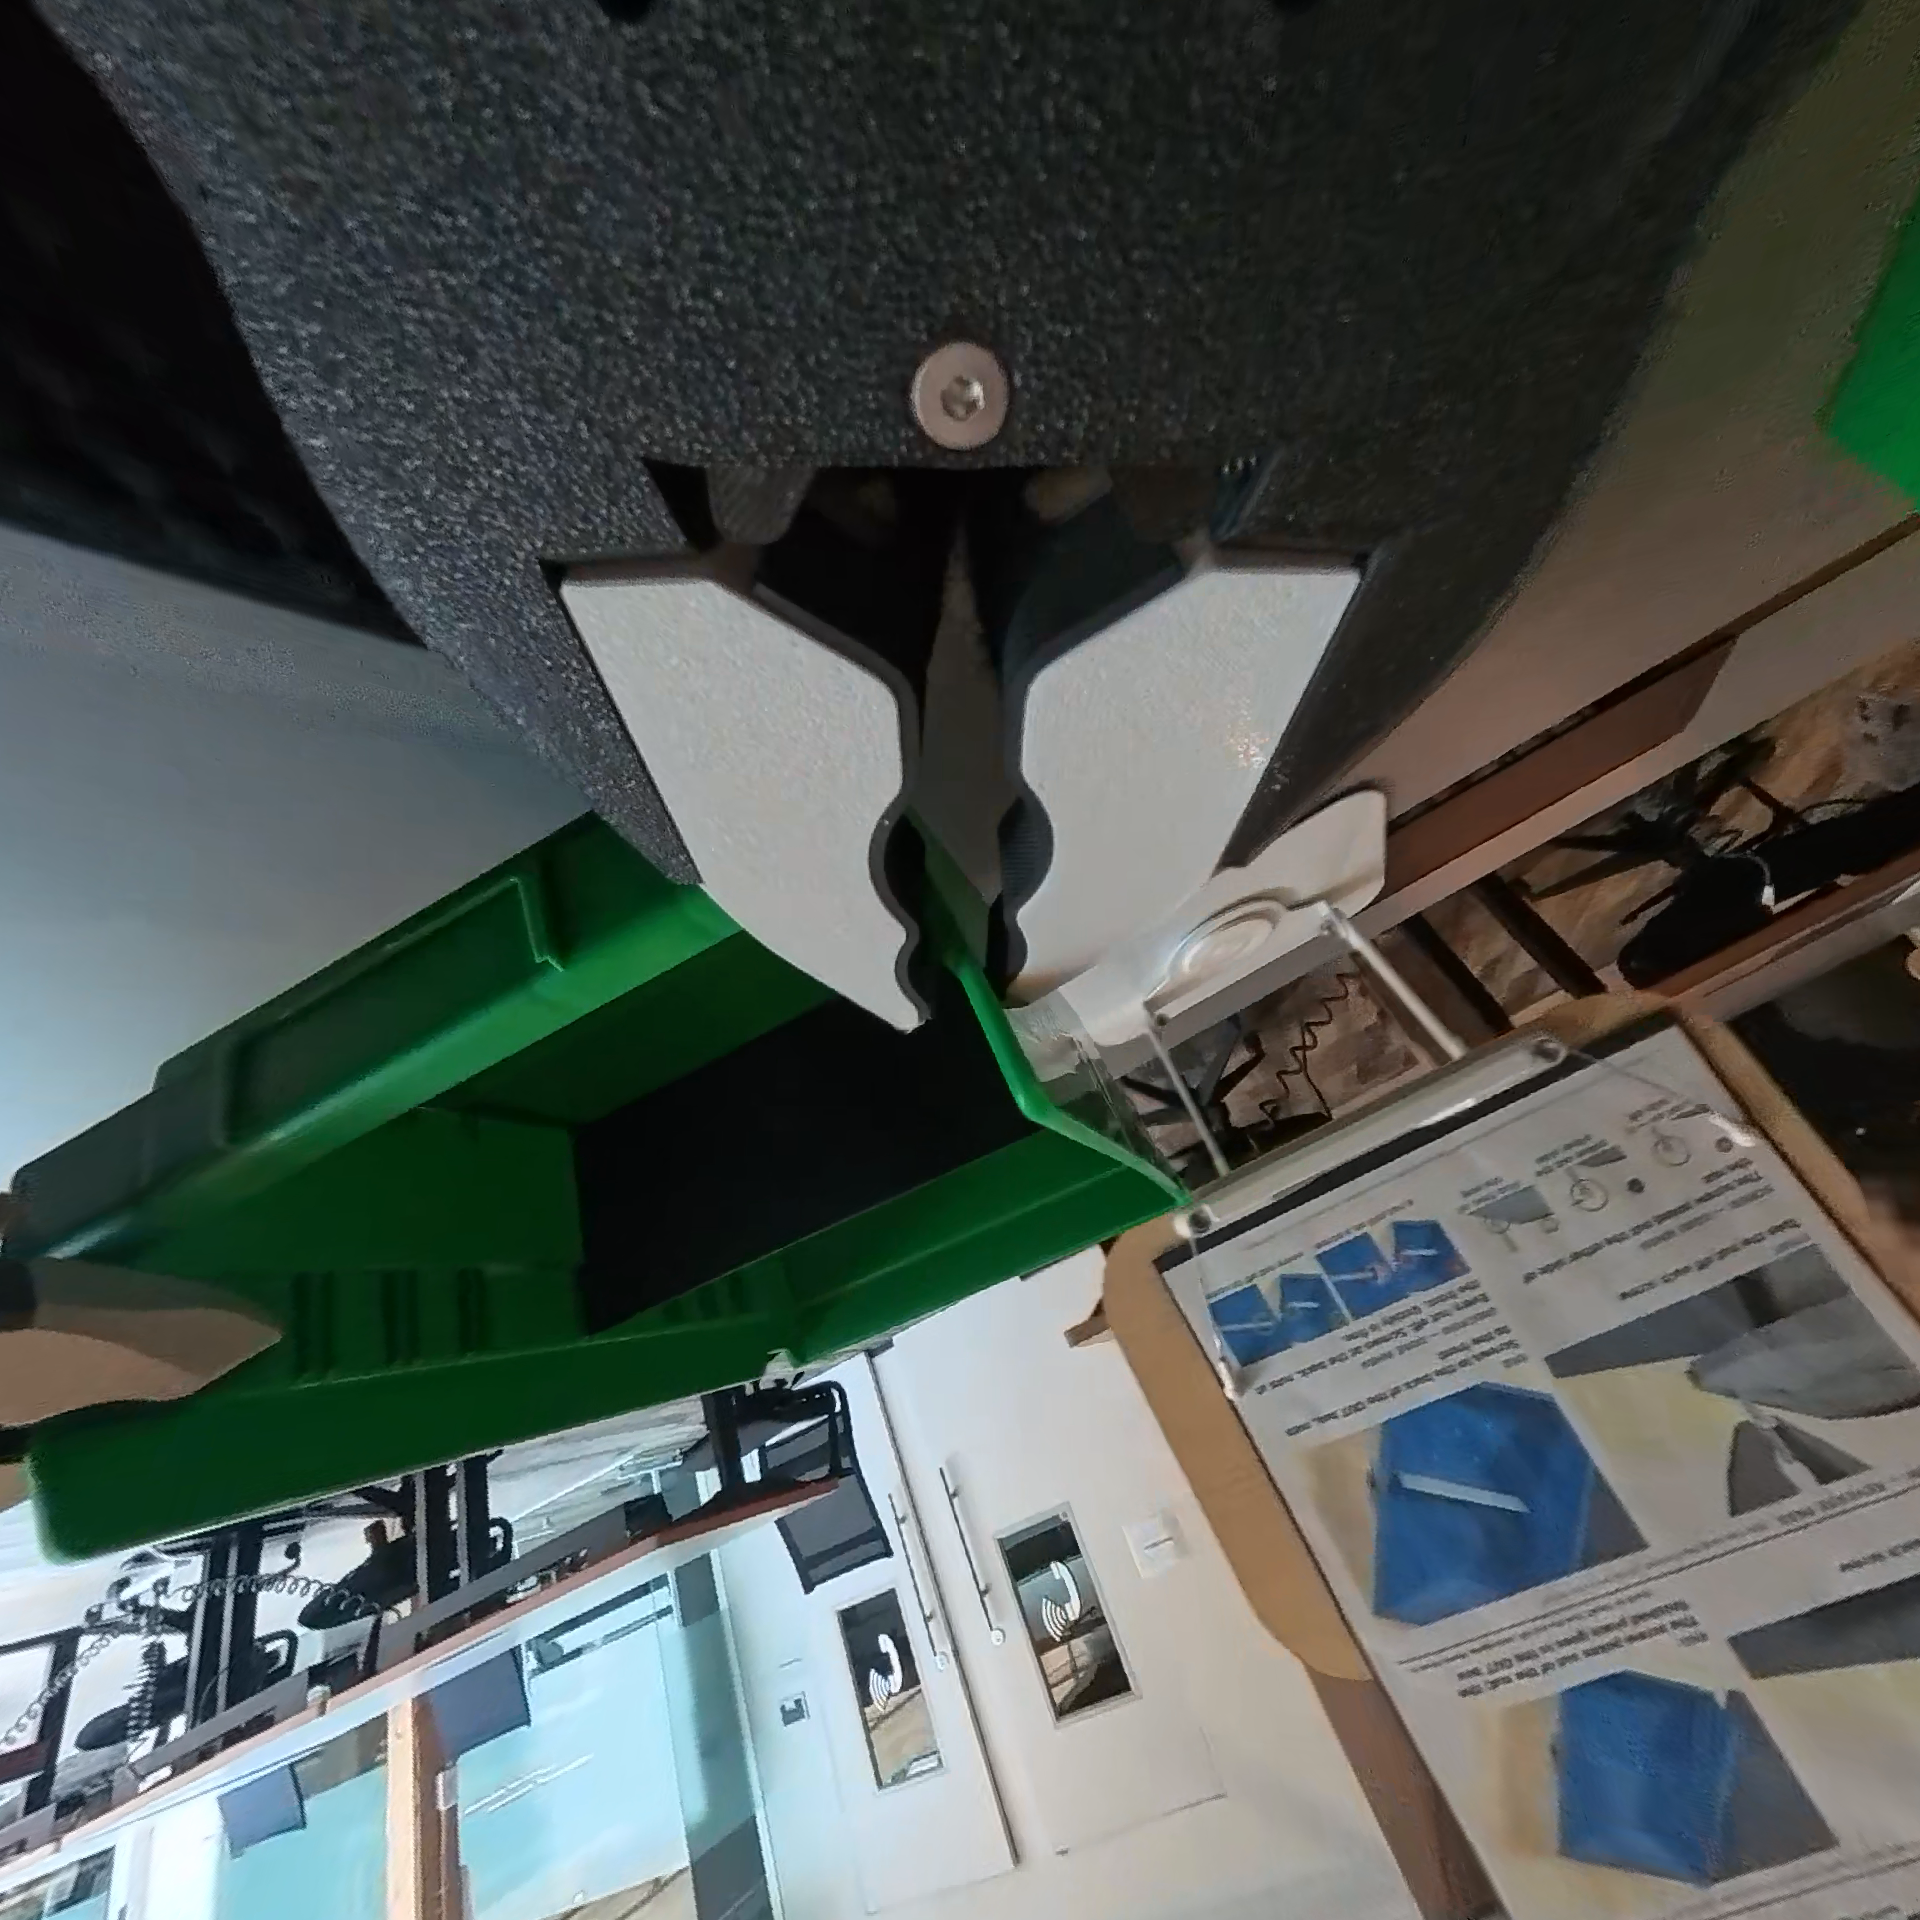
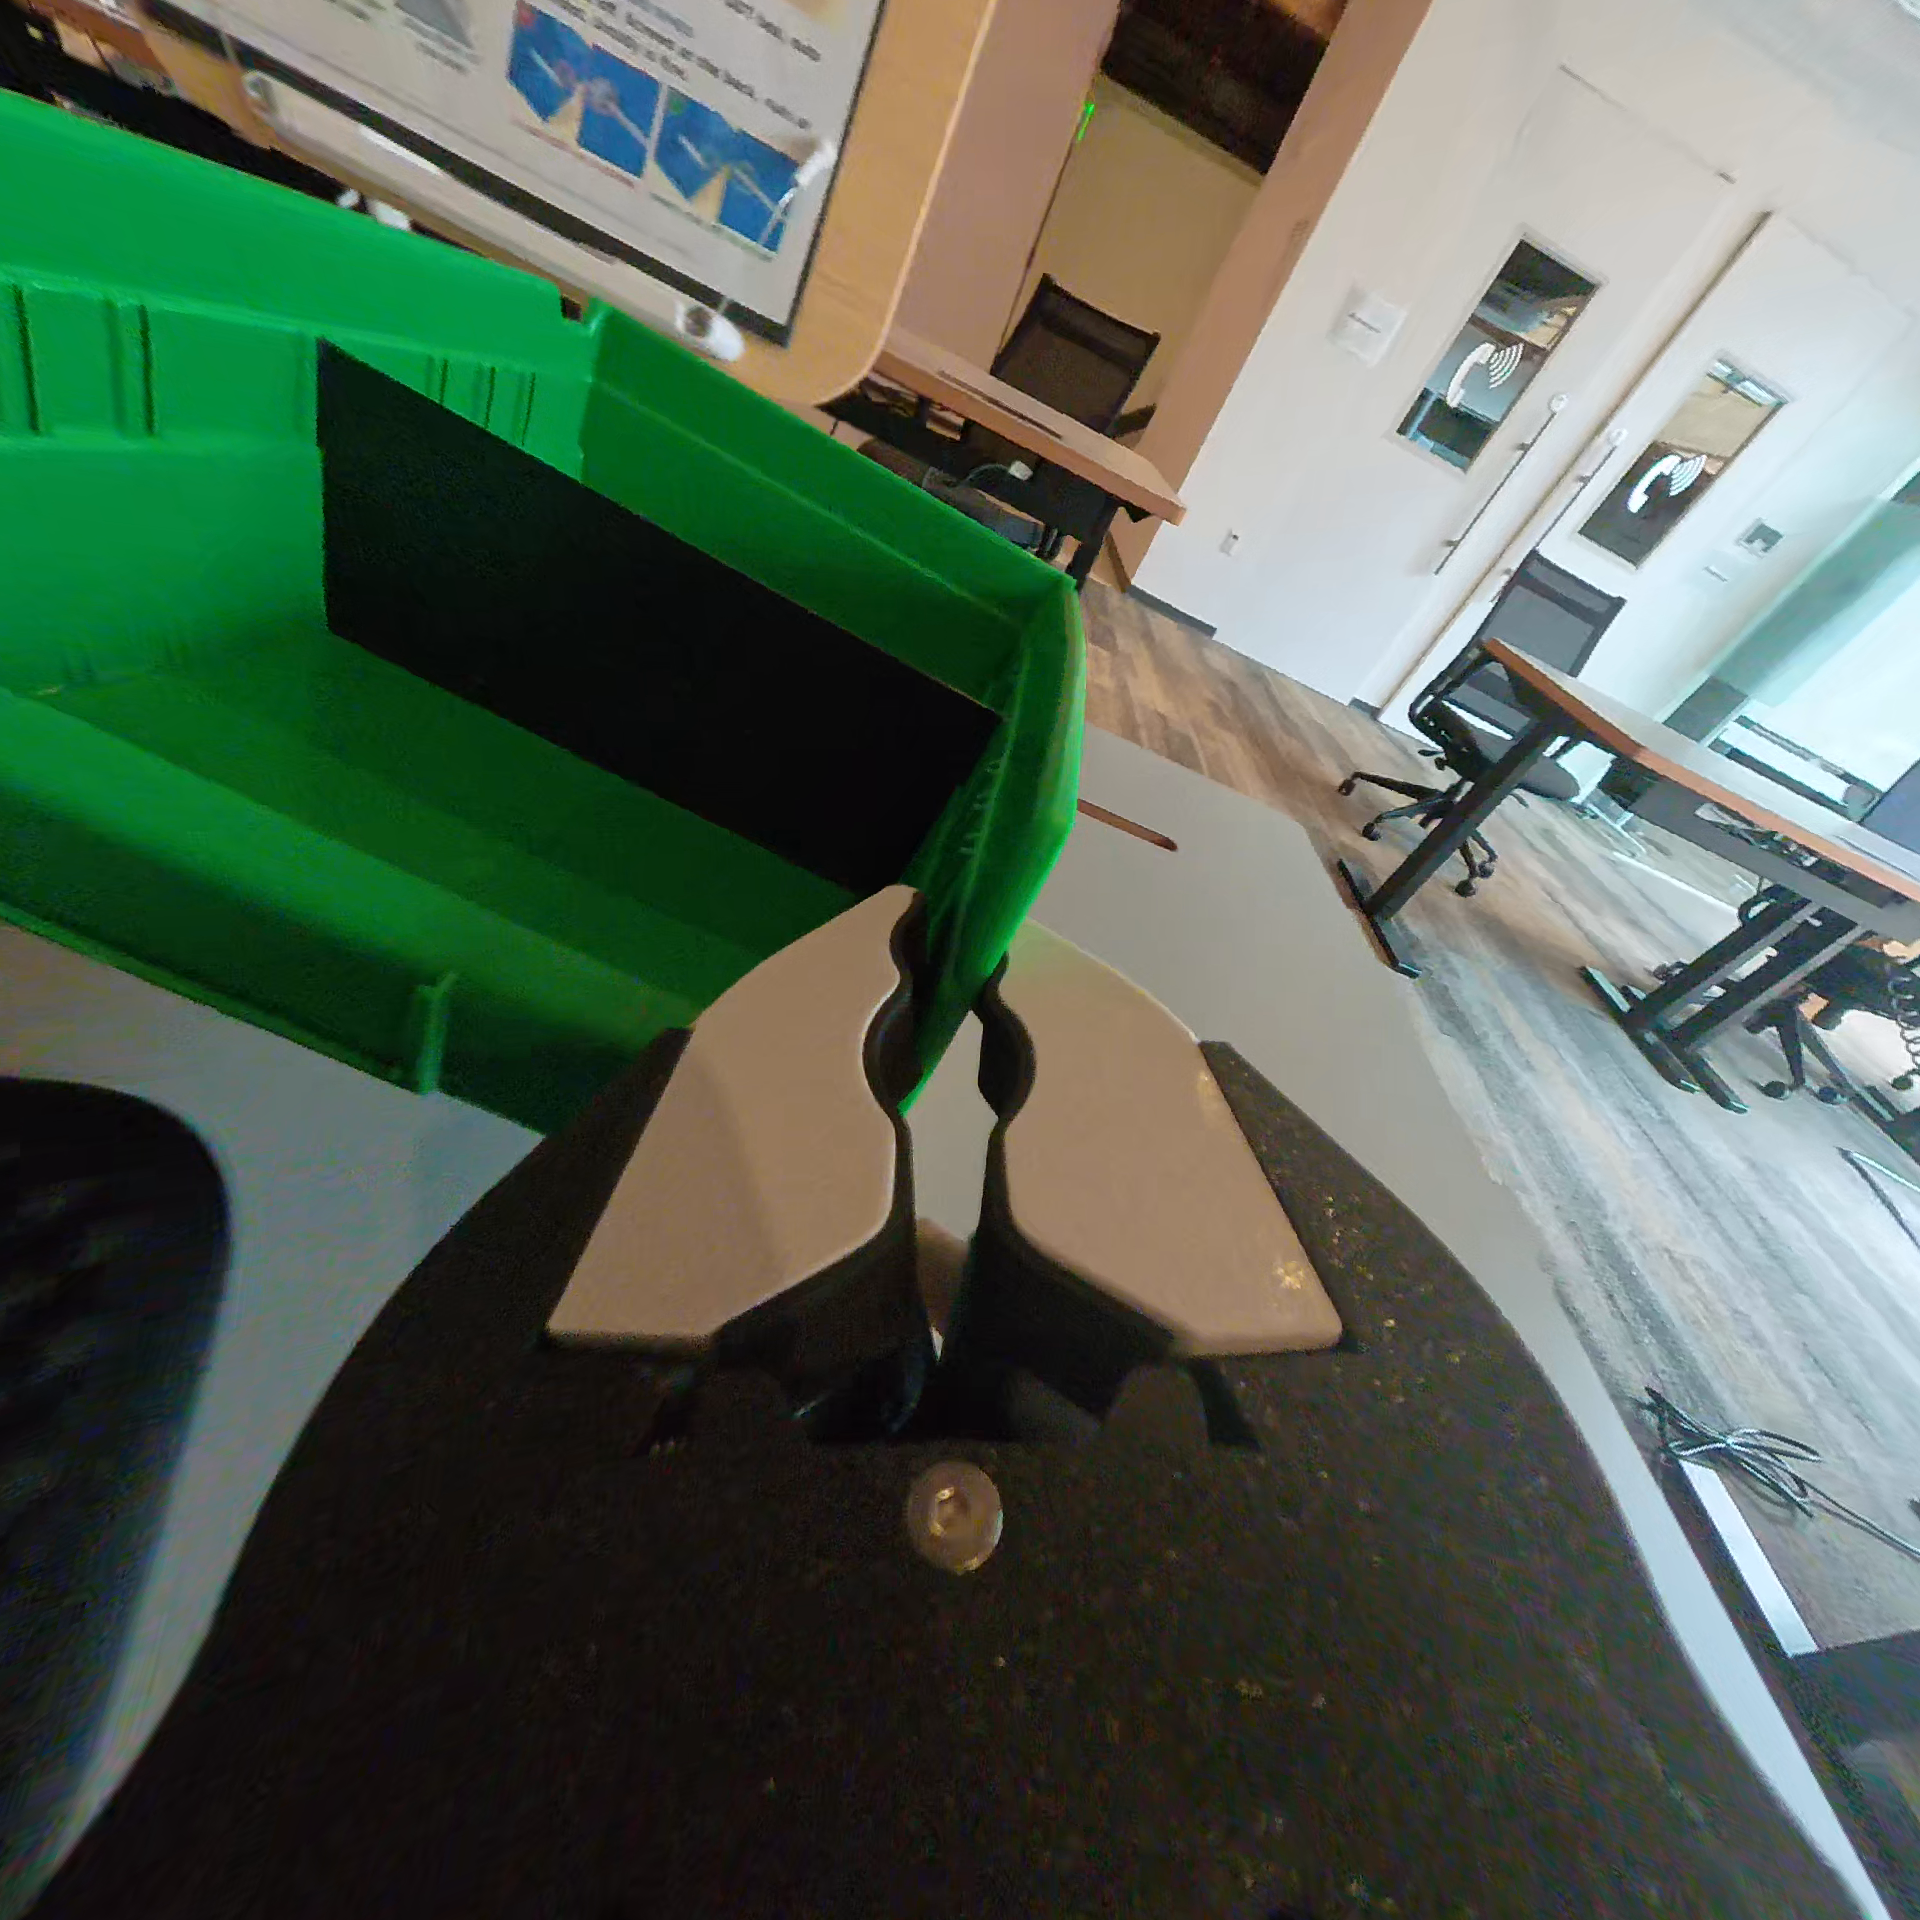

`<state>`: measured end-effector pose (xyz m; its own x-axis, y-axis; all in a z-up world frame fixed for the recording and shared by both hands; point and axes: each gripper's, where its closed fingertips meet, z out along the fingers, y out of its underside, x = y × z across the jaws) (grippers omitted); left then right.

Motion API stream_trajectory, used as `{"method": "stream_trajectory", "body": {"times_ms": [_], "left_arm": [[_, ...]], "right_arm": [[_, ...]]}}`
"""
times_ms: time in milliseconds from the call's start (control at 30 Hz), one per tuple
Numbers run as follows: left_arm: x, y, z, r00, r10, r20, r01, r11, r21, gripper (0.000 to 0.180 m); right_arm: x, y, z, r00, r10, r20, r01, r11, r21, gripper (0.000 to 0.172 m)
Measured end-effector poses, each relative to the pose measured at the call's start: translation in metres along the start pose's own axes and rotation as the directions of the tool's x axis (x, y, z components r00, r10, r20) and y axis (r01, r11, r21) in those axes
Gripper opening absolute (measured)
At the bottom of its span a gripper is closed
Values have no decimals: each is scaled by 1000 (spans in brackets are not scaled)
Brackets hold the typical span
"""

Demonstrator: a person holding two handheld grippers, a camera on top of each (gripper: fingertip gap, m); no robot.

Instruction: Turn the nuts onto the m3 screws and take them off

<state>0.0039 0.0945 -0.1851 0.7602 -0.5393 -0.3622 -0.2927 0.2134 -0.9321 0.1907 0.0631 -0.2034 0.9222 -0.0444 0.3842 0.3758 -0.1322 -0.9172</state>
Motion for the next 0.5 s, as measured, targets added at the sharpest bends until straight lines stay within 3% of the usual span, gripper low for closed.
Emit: {"method": "stream_trajectory", "body": {"times_ms": [500], "left_arm": [[85, 11, 56, 996, 34, -81, -36, 999, -18, 12]], "right_arm": [[78, 59, 14, 998, -5, -67, 4, 1000, -19, 4]]}}
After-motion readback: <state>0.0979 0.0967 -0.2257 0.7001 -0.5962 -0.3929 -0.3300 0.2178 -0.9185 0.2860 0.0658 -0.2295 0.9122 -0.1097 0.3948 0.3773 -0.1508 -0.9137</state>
